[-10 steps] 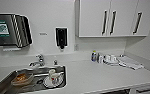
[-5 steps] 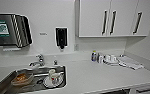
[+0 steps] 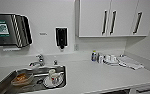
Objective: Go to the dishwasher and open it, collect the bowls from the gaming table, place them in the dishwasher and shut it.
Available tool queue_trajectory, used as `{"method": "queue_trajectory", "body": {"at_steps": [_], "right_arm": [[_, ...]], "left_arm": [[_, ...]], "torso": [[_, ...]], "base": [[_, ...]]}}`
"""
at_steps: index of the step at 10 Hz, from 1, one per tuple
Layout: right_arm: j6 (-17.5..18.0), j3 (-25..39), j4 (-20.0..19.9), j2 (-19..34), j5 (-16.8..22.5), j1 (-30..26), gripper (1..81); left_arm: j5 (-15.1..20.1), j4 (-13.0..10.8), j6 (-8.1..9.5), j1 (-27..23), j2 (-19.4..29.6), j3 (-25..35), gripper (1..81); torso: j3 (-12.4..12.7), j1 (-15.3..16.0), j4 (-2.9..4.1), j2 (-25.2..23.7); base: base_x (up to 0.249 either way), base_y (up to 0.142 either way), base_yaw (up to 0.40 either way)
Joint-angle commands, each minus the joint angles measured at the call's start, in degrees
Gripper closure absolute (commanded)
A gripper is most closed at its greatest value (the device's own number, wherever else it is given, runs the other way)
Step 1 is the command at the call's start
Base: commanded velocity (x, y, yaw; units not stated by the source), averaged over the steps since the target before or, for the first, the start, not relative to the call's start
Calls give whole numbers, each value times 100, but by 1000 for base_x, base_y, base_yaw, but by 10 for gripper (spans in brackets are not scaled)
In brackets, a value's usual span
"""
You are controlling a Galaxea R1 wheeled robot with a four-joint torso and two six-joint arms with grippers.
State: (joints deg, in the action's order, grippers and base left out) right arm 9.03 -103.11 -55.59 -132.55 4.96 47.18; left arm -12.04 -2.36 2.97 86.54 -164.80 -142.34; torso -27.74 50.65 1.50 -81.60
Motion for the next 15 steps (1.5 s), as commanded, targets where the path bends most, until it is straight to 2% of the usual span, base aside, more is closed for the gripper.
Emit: {"method": "queue_trajectory", "body": {"at_steps": [1,4,9,12,15], "right_arm": [[11,-86,-75,182,374,-590,10],[11,-94,-49,95,374,-555,10],[2,-876,109,-336,585,-63,10],[2,-921,171,-266,602,226,10],[-6,-929,514,-47,602,666,10]], "left_arm": [[194,-71,-25,-361,17,22,10],[194,-80,-34,-361,-27,22,10],[185,-80,-34,-353,-35,22,10],[194,-80,-34,-361,-53,22,10],[185,-89,-34,-370,-79,13,10]], "torso": [[0,0,0,0],[0,0,0,0],[0,0,0,0],[0,0,0,0],[4,0,0,0]], "base": [[0,0,0],[0,0,0],[0,0,0],[0,0,0],[0,0,0]]}}
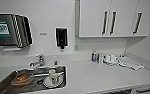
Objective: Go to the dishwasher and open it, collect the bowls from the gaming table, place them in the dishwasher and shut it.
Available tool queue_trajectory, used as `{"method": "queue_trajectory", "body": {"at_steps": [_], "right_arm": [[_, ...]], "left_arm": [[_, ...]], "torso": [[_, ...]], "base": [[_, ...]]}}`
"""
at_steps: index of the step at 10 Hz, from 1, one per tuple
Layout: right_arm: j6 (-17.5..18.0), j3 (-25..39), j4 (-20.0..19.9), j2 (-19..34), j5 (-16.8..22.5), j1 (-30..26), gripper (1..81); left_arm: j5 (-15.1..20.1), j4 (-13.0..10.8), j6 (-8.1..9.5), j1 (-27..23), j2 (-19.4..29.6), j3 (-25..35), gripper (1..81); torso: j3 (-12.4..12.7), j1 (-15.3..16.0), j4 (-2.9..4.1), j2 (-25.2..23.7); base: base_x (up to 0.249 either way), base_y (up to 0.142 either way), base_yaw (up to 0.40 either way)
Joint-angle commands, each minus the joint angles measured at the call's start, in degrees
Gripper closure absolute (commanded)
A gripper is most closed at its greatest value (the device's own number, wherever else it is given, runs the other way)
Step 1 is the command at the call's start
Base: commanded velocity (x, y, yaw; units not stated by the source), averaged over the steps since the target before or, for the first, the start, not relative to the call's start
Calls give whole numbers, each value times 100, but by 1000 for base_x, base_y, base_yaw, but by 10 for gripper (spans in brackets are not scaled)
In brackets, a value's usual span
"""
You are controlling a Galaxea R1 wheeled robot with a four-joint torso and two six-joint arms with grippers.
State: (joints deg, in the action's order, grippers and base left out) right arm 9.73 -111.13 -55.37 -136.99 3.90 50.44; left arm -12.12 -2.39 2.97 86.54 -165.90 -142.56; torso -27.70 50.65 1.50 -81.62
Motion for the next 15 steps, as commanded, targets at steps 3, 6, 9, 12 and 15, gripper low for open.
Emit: {"method": "queue_trajectory", "body": {"at_steps": [3,6,9,12,15], "right_arm": [[-111,-57,545,573,717,621,10],[-147,-66,728,494,717,832,10],[-155,-13,975,389,709,1034,10],[-173,5,1380,266,700,1183,10],[-173,-31,1670,116,621,1368,10]], "left_arm": [[192,-86,-34,-370,13,35,10],[201,-77,-34,-370,39,35,10],[201,-77,-34,-379,39,35,10],[201,-77,-34,-379,39,35,10],[192,-77,-34,-379,39,35,10]], "torso": [[2,0,0,0],[9,-11,0,-9],[15,-26,0,-15],[20,-33,-2,-15],[22,-46,-5,-22]], "base": [[0,0,0],[0,0,0],[0,0,0],[0,0,0],[0,0,0]]}}
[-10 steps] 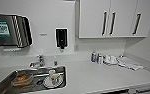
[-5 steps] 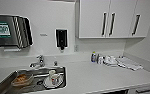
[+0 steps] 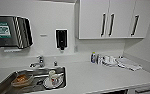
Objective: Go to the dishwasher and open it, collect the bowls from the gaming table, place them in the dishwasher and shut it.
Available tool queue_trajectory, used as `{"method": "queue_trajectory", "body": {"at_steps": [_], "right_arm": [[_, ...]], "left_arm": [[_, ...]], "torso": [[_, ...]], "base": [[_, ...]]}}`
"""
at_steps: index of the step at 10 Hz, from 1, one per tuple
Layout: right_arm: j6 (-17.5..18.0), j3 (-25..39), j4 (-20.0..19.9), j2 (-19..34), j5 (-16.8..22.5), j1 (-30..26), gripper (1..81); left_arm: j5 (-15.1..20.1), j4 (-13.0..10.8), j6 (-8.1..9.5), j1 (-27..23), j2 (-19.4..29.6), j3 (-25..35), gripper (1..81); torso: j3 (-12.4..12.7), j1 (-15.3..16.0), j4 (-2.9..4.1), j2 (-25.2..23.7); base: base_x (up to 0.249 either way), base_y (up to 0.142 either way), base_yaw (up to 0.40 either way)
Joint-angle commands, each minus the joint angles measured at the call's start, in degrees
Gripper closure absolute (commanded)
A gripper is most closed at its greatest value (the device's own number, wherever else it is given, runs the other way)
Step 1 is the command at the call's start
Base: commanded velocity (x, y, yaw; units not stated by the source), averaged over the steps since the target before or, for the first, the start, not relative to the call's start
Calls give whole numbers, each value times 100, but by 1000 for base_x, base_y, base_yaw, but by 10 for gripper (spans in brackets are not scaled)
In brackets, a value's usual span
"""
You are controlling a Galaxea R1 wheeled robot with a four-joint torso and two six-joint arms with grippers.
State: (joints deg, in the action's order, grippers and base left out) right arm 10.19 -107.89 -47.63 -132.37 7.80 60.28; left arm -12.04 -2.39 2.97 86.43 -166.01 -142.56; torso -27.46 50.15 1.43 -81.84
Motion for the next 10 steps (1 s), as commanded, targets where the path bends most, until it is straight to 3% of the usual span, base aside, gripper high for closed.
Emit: {"method": "queue_trajectory", "body": {"at_steps": [1,5,10], "right_arm": [[-219,-390,1010,-407,222,437,10],[-228,-443,1476,-565,117,612,10],[-298,-556,1599,-829,-112,815,10]], "left_arm": [[185,-77,-34,-368,50,35,10],[176,-77,-34,-368,50,35,10],[123,-77,-34,-368,76,35,10]], "torso": [[0,0,0,0],[7,-22,-9,-6],[5,-24,-15,-6]], "base": [[0,0,0],[0,0,0],[0,0,0]]}}
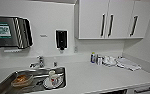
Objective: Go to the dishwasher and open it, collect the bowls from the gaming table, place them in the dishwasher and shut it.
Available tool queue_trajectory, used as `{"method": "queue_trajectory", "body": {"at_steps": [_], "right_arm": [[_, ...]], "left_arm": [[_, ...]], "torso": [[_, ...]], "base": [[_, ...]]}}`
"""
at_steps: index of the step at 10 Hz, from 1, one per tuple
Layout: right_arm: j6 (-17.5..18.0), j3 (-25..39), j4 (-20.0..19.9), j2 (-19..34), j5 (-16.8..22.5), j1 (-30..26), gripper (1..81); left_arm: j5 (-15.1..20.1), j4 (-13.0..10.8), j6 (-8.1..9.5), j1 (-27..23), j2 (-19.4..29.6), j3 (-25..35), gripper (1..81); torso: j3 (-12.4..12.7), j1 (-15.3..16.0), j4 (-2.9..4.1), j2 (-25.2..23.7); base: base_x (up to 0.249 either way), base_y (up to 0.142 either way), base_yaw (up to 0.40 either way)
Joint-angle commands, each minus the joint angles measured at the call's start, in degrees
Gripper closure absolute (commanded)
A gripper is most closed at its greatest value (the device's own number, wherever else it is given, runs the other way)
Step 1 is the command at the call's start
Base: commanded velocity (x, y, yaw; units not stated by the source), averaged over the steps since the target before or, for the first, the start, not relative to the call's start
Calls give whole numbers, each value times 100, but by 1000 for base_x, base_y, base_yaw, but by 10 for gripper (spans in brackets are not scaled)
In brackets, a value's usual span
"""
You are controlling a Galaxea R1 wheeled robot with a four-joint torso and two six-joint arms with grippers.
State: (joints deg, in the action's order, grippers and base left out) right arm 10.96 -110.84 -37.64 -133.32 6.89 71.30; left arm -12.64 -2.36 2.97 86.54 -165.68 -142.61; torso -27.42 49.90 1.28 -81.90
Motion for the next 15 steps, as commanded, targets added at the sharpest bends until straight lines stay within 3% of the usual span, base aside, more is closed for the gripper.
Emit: {"method": "queue_trajectory", "body": {"at_steps": [1,6,15], "right_arm": [[-375,-323,627,-761,-21,-234,10],[-375,-403,679,-857,-38,-217,10],[-375,-446,759,-822,-30,-182,10]], "left_arm": [[183,-80,-34,-379,35,40,10],[183,-80,-34,-378,26,40,10],[183,-80,-34,-379,8,40,10]], "torso": [[0,0,0,0],[0,-2,0,0],[-13,22,0,0]], "base": [[0,0,0],[0,0,0],[-97,0,0]]}}
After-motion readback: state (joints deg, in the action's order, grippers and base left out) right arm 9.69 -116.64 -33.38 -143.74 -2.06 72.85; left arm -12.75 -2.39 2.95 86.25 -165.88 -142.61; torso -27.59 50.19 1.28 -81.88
